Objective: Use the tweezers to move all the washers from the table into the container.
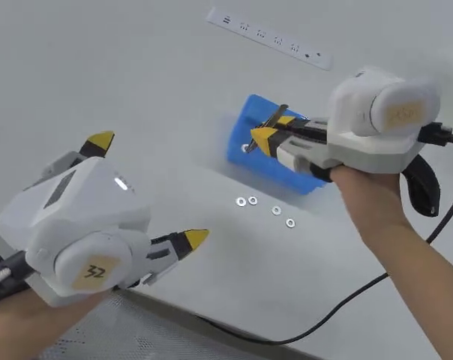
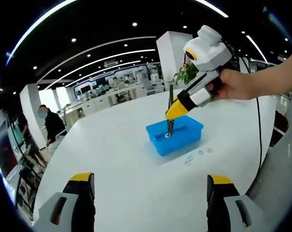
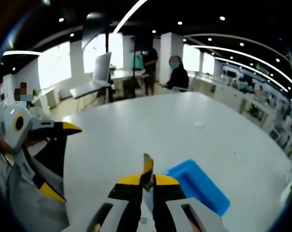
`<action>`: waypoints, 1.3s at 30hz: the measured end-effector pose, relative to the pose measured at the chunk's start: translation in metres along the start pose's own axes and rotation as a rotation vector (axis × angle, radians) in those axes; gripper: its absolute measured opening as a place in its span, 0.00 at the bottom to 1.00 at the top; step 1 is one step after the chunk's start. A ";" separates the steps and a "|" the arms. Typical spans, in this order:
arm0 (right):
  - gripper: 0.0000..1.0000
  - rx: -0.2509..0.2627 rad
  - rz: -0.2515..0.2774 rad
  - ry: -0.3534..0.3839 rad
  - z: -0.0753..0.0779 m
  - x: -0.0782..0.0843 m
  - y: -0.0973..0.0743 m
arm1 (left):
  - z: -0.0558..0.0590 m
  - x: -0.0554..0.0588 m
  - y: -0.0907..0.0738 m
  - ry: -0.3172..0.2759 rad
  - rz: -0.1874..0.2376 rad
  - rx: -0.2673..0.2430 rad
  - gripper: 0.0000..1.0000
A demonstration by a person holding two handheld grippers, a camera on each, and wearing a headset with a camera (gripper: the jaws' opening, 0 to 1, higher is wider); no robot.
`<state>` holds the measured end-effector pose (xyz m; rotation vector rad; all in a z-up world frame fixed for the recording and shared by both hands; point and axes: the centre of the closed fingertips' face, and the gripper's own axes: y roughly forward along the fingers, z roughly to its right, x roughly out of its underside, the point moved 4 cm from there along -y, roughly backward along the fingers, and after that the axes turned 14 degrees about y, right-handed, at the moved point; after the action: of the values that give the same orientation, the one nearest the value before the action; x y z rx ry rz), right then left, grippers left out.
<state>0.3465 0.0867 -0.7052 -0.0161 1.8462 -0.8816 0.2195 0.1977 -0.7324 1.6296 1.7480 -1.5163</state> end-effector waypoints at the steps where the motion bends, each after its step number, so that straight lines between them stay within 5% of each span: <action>1: 0.04 0.007 0.006 0.005 0.002 -0.001 0.001 | -0.001 -0.001 0.000 -0.011 0.006 -0.002 0.99; 7: 0.04 0.047 0.032 0.050 0.018 -0.005 0.012 | -0.005 -0.001 -0.001 -0.086 0.031 -0.007 0.99; 13: 0.04 0.095 0.019 0.078 0.035 0.008 0.034 | -0.003 0.000 -0.001 -0.064 0.020 -0.011 0.99; 19: 0.04 0.078 -0.039 0.100 0.043 0.022 0.056 | -0.001 0.000 0.000 -0.039 0.013 -0.008 0.99; 39: 0.04 0.086 -0.046 0.124 0.056 0.029 0.072 | 0.000 0.006 0.002 -0.032 -0.031 0.002 0.99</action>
<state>0.4054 0.0965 -0.7795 0.0512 1.9273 -1.0129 0.2197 0.2010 -0.7383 1.5771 1.7635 -1.5497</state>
